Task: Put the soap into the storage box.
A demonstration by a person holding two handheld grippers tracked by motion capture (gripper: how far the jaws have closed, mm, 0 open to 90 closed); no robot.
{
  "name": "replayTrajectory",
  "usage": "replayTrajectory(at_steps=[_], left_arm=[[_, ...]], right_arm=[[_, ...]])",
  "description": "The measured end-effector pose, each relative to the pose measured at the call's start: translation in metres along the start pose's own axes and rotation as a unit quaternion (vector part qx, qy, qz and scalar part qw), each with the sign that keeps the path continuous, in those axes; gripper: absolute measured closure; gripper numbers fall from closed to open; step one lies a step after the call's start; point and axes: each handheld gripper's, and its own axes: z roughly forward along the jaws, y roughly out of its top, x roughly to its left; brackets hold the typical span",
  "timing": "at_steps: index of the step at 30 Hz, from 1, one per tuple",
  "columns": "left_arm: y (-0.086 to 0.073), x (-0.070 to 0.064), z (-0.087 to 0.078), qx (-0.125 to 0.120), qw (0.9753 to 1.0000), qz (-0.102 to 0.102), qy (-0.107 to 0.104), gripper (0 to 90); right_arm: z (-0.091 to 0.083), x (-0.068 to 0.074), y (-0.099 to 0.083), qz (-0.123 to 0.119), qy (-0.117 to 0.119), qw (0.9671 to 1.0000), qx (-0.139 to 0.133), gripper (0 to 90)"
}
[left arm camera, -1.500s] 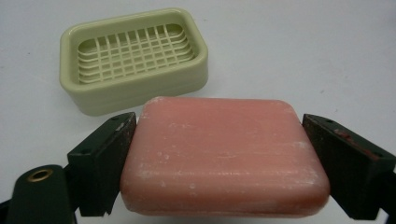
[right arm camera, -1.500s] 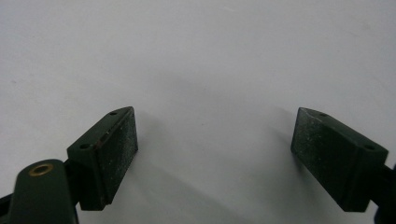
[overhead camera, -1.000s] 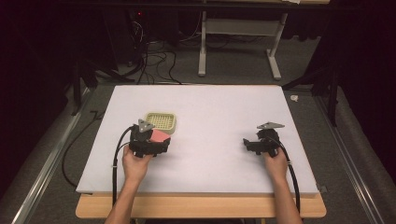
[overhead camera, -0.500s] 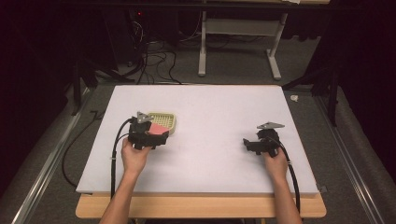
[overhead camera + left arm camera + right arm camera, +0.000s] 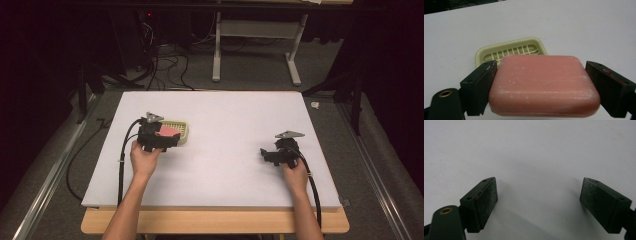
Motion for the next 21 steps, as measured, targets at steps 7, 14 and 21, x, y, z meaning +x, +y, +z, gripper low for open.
replayTrajectory(at_steps=[7,14,21], left_arm=[[0.006,0.008,0.007,0.004,0.9999,-0.009,0.008,13.9],[0.012,0.013,0.019,0.008,0.9997,-0.017,0.016,14.0],[0.01,0.018,0.034,0.02,0.9991,-0.03,0.023,14.1]], right_arm=[[0.0,0.0,0.0,0.0,0.0,1.0,0.0,15.3],[0.0,0.0,0.0,0.0,0.0,1.0,0.0,15.3],[0.0,0.0,0.0,0.0,0.0,1.0,0.001,15.3]])
